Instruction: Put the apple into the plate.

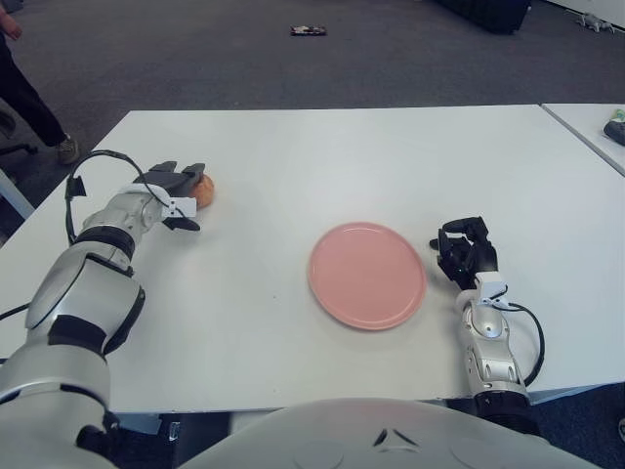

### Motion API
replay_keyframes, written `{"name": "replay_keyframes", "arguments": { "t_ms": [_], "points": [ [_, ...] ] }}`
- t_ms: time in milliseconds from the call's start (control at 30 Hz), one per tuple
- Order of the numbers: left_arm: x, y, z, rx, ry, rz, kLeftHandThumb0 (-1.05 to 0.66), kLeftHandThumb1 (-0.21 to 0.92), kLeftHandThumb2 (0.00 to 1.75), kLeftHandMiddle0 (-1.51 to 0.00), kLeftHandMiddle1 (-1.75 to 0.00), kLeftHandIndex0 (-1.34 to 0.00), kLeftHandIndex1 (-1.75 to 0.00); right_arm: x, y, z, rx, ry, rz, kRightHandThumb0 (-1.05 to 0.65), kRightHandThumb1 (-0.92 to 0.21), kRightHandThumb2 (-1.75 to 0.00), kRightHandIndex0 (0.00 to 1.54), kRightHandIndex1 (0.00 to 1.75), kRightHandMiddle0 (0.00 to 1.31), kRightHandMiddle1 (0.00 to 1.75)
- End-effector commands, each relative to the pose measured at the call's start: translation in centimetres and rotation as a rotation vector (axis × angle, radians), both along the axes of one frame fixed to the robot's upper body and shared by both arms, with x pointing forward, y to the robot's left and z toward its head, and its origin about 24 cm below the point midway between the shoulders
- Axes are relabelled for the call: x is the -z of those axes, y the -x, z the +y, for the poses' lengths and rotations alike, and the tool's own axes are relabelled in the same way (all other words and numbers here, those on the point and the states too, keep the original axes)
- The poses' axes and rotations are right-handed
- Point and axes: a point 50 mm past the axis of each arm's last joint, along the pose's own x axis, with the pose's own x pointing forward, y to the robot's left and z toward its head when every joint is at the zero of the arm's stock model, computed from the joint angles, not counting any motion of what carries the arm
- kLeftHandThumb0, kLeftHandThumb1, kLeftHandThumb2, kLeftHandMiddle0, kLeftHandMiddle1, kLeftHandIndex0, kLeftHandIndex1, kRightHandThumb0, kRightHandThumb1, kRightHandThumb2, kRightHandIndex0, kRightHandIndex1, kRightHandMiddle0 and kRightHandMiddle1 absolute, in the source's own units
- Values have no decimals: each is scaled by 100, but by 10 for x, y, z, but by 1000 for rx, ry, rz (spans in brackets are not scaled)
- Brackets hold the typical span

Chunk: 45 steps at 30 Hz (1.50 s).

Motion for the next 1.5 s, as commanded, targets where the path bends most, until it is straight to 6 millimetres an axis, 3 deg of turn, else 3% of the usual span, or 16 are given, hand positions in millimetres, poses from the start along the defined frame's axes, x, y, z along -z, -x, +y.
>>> {"name": "replay_keyframes", "arguments": {
  "t_ms": [0, 500, 833, 1467],
  "points": [
    [-12, -9, -6, -6, 35, -70, -105, 66, 43, 0, 0, 0, 0, -2, 1, 0, 7, -1, -18, -35, -88, -59, 51, 122, 21, 175],
    [-21, -22, -27, -7, 120, -138, -105, 63, 45, 0, 0, 0, 0, -2, 3, -1, 10, 7, -14, -35, -88, -59, 51, 122, 22, 175],
    [-28, -29, -40, 18, 155, -162, -103, 49, 65, -2, -2, 0, 0, -2, 4, -1, 9, 15, -8, -35, -85, -63, 53, 124, 23, 175],
    [-31, -32, -48, 37, 166, -162, -105, 53, 65, -5, -8, 0, 0, -3, 6, -3, 24, 5, -11, -35, -83, -66, 52, 124, 24, 175]
  ]
}}
